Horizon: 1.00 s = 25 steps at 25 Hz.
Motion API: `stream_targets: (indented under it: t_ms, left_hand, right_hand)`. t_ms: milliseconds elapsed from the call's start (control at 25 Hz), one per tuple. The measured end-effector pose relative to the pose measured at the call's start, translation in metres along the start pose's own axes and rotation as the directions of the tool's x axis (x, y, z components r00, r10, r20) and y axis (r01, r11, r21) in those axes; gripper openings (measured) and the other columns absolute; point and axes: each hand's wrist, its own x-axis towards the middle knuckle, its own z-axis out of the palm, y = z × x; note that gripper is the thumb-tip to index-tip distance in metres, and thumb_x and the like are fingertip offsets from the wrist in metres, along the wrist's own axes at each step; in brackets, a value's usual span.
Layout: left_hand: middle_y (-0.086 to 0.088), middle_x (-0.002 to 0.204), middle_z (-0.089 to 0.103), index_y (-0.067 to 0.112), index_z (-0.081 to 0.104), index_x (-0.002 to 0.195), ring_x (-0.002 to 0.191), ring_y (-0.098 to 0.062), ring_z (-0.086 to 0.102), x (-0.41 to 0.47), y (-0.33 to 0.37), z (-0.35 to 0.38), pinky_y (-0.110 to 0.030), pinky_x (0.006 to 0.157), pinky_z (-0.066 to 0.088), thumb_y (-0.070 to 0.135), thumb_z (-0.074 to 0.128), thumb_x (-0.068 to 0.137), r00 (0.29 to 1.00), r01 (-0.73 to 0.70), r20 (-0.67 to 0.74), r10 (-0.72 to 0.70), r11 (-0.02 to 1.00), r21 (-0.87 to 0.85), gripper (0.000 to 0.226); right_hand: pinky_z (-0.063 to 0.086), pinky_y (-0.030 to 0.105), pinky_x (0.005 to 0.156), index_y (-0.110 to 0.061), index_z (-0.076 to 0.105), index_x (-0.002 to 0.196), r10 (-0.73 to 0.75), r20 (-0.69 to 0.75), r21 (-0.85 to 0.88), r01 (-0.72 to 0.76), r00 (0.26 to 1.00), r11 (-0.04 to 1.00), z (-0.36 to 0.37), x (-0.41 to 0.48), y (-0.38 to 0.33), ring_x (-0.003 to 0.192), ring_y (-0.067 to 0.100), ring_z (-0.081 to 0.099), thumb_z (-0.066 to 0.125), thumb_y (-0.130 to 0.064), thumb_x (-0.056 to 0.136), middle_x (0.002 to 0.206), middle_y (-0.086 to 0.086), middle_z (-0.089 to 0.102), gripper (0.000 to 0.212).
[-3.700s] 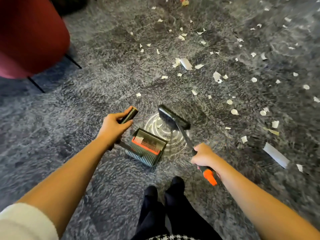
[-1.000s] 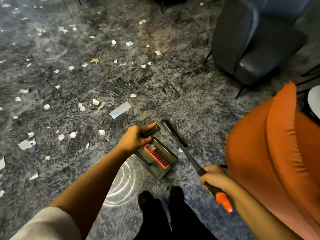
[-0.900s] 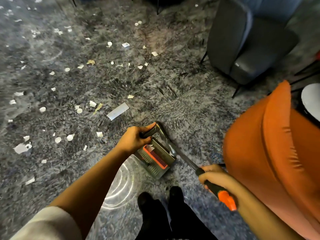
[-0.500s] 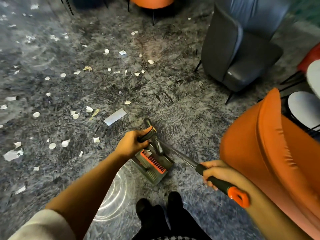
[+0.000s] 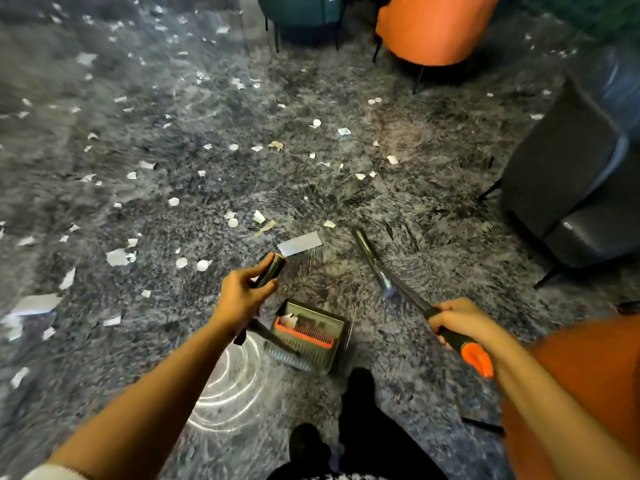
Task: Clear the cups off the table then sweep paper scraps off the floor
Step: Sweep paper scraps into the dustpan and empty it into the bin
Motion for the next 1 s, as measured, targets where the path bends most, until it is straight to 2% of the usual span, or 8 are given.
stream_targets:
  t_ms: [160,240,360,440,560,680,840,1000]
  left_hand:
    - [0.020,0.089,0.058,0.016,0.058,0.130,0.049,0.015,0.039,0.029,-0.011,-0.024,-0.010,0.045,0.038,0.003,0.068,0.084,0.991,0.058,-0.121,-0.058,0.998,-0.002,0.048]
    - [0.034,0.073,0.056,0.019,0.058,0.129,0.054,0.019,0.038,0.047,-0.013,-0.030,-0.007,0.045,0.039,0.004,0.069,0.084,0.988,0.063,-0.144,-0.059,0.998,0.029,0.049]
    - [0.024,0.106,0.060,0.019,0.059,0.127,0.081,0.018,0.041,0.081,-0.008,-0.035,-0.001,0.056,0.040,0.004,0.071,0.082,0.978,0.078,-0.196,-0.069,0.996,0.036,0.049]
    - [0.013,0.119,0.057,0.022,0.058,0.127,0.082,0.019,0.038,0.100,-0.003,-0.037,0.001,0.057,0.039,0.004,0.071,0.082,0.975,0.088,-0.209,-0.070,0.993,0.079,0.051]
    - [0.031,0.103,0.051,0.029,0.055,0.126,0.063,0.025,0.045,0.120,0.003,-0.034,-0.005,0.064,0.050,0.002,0.071,0.081,0.967,0.133,-0.231,-0.107,0.986,0.097,0.054]
    - [0.046,0.086,0.052,0.037,0.054,0.122,0.059,0.014,0.048,0.133,0.004,-0.043,-0.005,0.055,0.041,0.004,0.072,0.080,0.947,0.201,-0.278,-0.158,0.970,0.136,0.056]
    - [0.027,0.069,0.064,0.035,0.058,0.122,0.049,-0.005,0.045,0.143,-0.006,-0.061,-0.022,0.043,0.040,0.008,0.073,0.081,0.911,0.301,-0.321,-0.258,0.949,0.091,0.052]
    - [0.010,0.082,0.066,0.032,0.059,0.125,0.055,-0.009,0.048,0.144,-0.010,-0.071,-0.026,0.048,0.040,0.009,0.072,0.081,0.905,0.326,-0.316,-0.286,0.942,0.080,0.051]
  right_hand:
    - [0.038,0.019,0.029,0.015,0.057,0.112,-0.035,0.041,-0.078,0.038,0.999,0.996,0.000,0.061,-0.062,0.025,0.017,0.046,0.055,0.015,0.077,0.058,0.016,0.053,0.035]
    - [0.037,0.017,0.028,0.013,0.058,0.108,-0.069,0.036,-0.090,0.072,0.997,0.993,-0.001,0.094,-0.097,0.023,0.017,0.044,0.055,0.016,0.078,0.056,0.016,0.053,0.031]
    - [0.036,0.017,0.029,0.007,0.056,0.074,-0.086,0.041,-0.186,0.092,0.995,0.978,-0.007,0.142,-0.156,0.022,0.017,0.043,0.054,0.017,0.075,0.045,0.014,0.050,0.010]
    - [0.041,0.023,0.035,0.004,0.050,0.064,-0.098,0.062,-0.260,0.111,0.993,0.959,-0.010,0.172,-0.188,0.029,0.022,0.047,0.056,0.016,0.074,0.050,0.014,0.050,0.017]
    - [0.042,0.032,0.050,0.004,0.053,0.066,-0.145,0.074,-0.374,0.162,0.987,0.913,-0.008,0.216,-0.227,0.048,0.027,0.050,0.061,0.010,0.073,0.057,0.016,0.052,0.012]
    - [0.043,0.035,0.060,0.004,0.056,0.070,-0.172,0.109,-0.470,0.203,0.979,0.859,0.004,0.246,-0.251,0.061,0.030,0.052,0.063,0.005,0.074,0.069,0.020,0.057,0.008]
    - [0.039,0.031,0.058,0.003,0.054,0.076,-0.138,0.217,-0.563,0.239,0.966,0.791,0.039,0.256,-0.258,0.070,0.027,0.051,0.064,0.002,0.077,0.072,0.015,0.053,0.010]
    - [0.036,0.030,0.062,0.004,0.061,0.089,-0.086,0.318,-0.630,0.278,0.944,0.725,0.066,0.239,-0.240,0.074,0.023,0.050,0.066,-0.001,0.079,0.079,0.013,0.052,0.012]
